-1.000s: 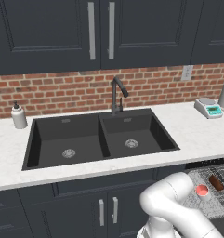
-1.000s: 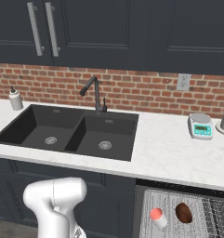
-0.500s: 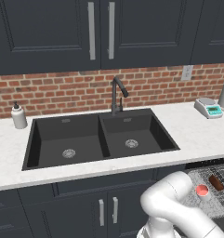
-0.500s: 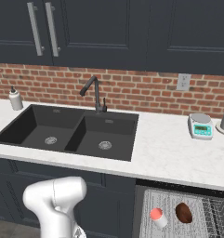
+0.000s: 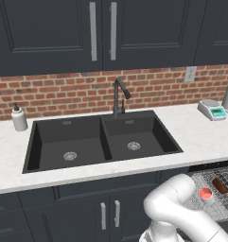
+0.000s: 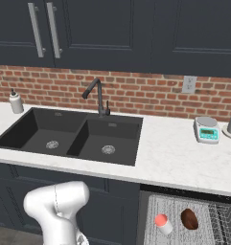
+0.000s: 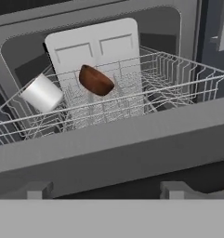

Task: Pick up the cup and bowl from the counter, place them in the dishwasher, and close the dishwasher door.

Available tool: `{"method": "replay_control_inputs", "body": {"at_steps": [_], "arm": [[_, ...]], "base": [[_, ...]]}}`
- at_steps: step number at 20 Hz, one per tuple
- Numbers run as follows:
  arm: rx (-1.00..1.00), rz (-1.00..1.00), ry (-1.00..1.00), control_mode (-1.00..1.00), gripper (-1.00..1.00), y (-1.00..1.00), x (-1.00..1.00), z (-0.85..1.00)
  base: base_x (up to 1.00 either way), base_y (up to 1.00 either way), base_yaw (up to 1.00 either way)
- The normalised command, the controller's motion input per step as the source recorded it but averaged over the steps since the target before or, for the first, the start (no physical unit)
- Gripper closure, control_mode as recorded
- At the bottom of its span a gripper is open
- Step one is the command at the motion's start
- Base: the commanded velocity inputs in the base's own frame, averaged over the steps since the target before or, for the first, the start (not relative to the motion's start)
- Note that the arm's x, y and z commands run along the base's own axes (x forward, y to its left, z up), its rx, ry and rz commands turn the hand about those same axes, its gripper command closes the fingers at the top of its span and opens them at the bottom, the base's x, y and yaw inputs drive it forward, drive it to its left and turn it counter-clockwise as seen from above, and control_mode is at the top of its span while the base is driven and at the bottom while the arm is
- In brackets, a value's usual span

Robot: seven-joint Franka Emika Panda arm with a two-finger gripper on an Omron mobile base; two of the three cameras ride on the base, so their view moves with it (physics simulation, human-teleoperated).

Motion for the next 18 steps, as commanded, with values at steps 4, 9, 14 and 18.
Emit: {"method": "replay_control_inputs", "body": {"at_steps": [4,9,14,18], "arm": [[0.09,0.18,-0.26,-1.0,-1.0,0.0,0.59,-0.42],[0.1,0.2,-0.28,-1.0,-1.0,0.0,0.63,-0.38],[0.11,0.2,-0.33,-1.0,-1.0,0.0,0.68,-0.32],[0.05,0.2,-0.29,-1.0,-1.0,0.0,0.62,-0.52]], "base": [[0.0,0.0,0.0],[0.0,0.0,0.0],[0.0,0.0,0.0],[0.0,0.0,0.0]]}}
